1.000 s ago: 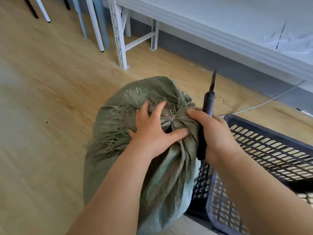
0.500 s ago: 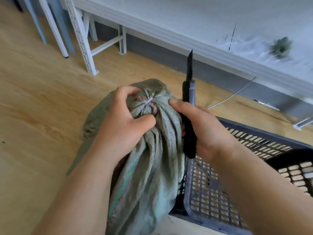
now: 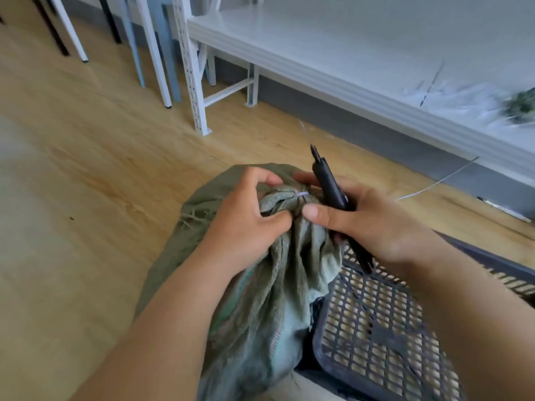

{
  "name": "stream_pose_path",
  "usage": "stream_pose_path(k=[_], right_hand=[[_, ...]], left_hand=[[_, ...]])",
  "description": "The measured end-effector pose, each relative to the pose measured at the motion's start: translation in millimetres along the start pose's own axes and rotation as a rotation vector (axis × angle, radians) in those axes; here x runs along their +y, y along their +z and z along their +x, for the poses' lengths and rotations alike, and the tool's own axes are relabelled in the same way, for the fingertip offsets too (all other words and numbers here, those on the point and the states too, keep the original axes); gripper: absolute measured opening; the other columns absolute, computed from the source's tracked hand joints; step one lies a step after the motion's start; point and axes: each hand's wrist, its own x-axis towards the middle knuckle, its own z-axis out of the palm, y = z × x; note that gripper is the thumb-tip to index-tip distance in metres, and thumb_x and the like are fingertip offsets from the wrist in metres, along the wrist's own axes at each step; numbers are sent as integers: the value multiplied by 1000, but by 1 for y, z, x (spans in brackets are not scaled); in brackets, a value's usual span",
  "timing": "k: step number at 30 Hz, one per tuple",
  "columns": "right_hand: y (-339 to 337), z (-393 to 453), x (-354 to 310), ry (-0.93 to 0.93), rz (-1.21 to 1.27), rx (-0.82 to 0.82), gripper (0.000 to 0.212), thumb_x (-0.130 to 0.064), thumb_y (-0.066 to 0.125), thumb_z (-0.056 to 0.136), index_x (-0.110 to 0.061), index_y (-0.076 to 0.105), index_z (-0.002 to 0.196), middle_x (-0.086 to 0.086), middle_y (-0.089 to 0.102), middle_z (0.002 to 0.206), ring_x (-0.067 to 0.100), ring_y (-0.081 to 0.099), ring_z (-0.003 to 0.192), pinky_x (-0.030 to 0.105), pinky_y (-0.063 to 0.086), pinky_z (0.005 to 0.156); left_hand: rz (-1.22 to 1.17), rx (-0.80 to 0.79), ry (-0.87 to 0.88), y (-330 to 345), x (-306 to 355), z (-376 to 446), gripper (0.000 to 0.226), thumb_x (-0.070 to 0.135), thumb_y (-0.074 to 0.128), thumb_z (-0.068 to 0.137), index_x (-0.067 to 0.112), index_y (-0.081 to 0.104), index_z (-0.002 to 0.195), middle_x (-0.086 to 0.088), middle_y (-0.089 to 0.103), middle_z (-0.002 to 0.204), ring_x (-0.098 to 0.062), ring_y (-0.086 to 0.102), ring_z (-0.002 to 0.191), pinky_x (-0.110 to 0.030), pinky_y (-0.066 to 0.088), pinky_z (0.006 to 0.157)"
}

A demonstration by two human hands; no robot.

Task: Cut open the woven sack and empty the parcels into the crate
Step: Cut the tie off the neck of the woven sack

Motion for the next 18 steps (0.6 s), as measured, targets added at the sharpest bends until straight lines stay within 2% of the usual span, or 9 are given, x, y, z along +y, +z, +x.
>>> stream_pose_path(k=[1, 4, 6, 8, 9, 11, 14, 15, 18], right_hand=[[-4, -11, 10, 17, 35, 36, 47, -32, 75, 72, -30, 65, 118, -5, 75, 102, 7, 70, 83, 19, 53, 65], [-7, -33, 47, 82, 162, 249, 37, -21, 78, 75, -25, 68, 110, 2, 75, 99, 16, 73, 89, 28, 58, 75], [-6, -39, 61, 114, 239, 339, 33, -16, 79, 76, -18, 68, 107, 8, 75, 95, 19, 73, 87, 27, 57, 71], [-7, -39, 63, 121, 302, 366, 32, -14, 80, 75, -14, 68, 105, 7, 75, 91, 16, 73, 79, 22, 55, 64], [-9, -37, 62, 113, 311, 372, 32, -13, 80, 74, -13, 68, 104, 5, 74, 87, 13, 72, 75, 20, 54, 61], [-9, -33, 60, 84, 279, 377, 30, -13, 81, 73, -13, 67, 100, 6, 71, 82, 14, 69, 70, 24, 56, 61], [-3, -30, 61, 57, 258, 392, 24, -13, 82, 72, -16, 67, 91, 21, 64, 81, 31, 66, 71, 42, 60, 73], [-2, -30, 61, 55, 296, 397, 23, -13, 83, 71, -17, 67, 88, 20, 64, 80, 31, 67, 72, 42, 60, 73], [-4, -32, 63, 66, 410, 414, 22, -8, 82, 70, -15, 67, 84, 6, 67, 72, 22, 69, 68, 30, 59, 64]], left_hand=[[15, -47, 8, 9, 1, -1, 33, 25, 67, 78, 38, 47, 102, 11, 61, 86, 2, 57, 66, -14, 40, 50], [56, -172, -7, 40, 3, -4, 26, 25, 68, 76, 37, 54, 96, 13, 63, 86, 5, 58, 68, -12, 41, 53], [126, -212, -4, 50, 4, -6, 29, 26, 67, 78, 38, 56, 101, 17, 59, 101, 4, 57, 85, -11, 41, 64], [254, -211, 69, 52, 9, -10, 39, 27, 65, 82, 41, 52, 116, 23, 45, 120, 9, 46, 105, -4, 36, 75], [275, -171, 134, 52, 13, -14, 43, 28, 63, 83, 43, 49, 121, 28, 41, 124, 14, 40, 111, 0, 33, 81], [272, -66, 270, 54, 20, -20, 38, 33, 60, 85, 45, 51, 119, 34, 40, 124, 19, 34, 118, 5, 27, 88], [280, -37, 257, 63, 13, -22, 26, 41, 60, 86, 49, 55, 110, 32, 48, 121, 17, 40, 117, 0, 31, 86], [263, -34, 245, 64, 9, -21, 26, 39, 62, 87, 49, 56, 109, 30, 51, 120, 16, 43, 115, 0, 32, 86], [202, -87, 211, 62, 2, -20, 37, 33, 68, 85, 53, 57, 114, 30, 54, 121, 16, 47, 113, 0, 36, 87]])
